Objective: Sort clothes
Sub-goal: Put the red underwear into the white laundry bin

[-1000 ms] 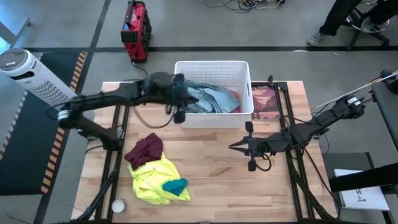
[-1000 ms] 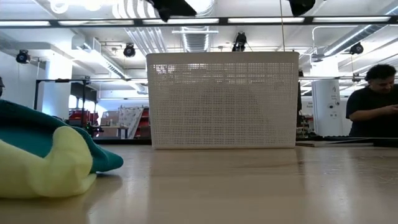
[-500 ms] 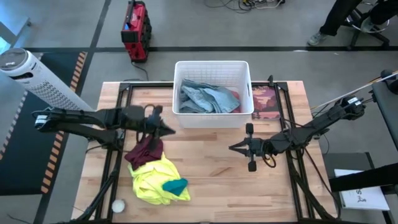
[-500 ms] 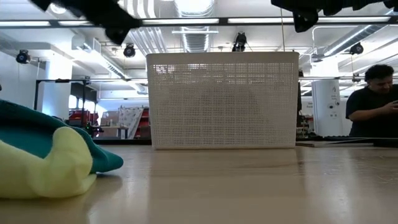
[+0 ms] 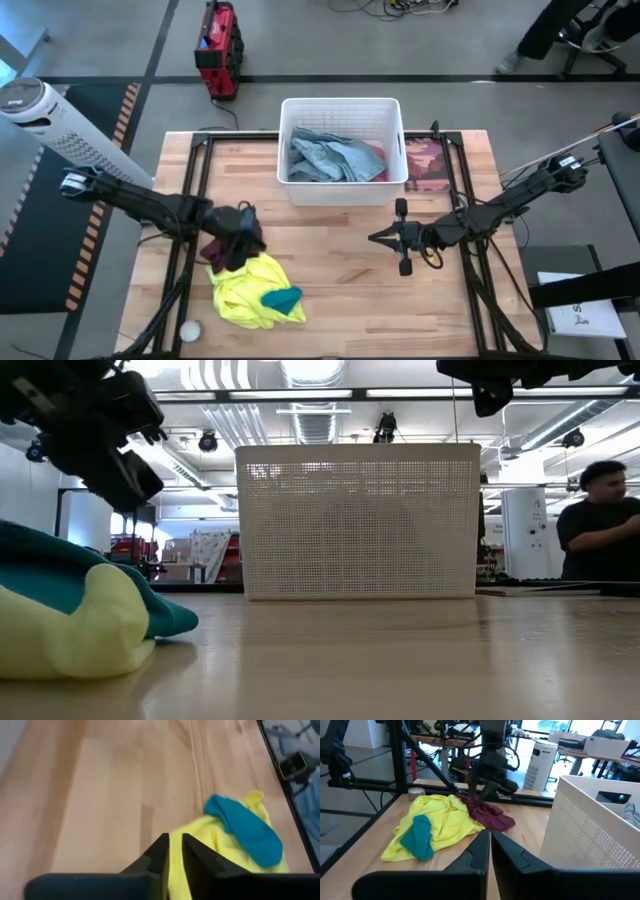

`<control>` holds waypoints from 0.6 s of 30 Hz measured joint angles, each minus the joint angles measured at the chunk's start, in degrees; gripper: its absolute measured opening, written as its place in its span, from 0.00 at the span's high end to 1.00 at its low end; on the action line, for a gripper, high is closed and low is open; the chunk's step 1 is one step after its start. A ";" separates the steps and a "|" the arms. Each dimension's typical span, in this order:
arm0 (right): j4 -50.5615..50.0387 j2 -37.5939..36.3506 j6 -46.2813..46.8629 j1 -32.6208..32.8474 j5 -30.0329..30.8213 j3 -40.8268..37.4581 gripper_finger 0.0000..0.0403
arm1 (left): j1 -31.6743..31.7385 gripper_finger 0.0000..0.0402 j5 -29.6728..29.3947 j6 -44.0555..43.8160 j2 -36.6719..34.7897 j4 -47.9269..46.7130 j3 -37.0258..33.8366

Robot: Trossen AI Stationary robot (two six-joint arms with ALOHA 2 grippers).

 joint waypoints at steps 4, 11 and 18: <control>0.11 0.00 -0.03 0.00 0.00 -0.02 0.99 | -3.12 0.80 -1.05 -1.41 3.09 -4.81 2.81; 0.10 0.00 -0.04 0.00 0.00 -0.02 0.99 | -5.51 0.64 -6.96 -2.41 10.15 -24.45 11.29; 0.09 0.00 -0.59 0.01 0.00 -0.02 0.99 | -5.63 0.58 -6.18 -2.43 16.70 -27.83 13.02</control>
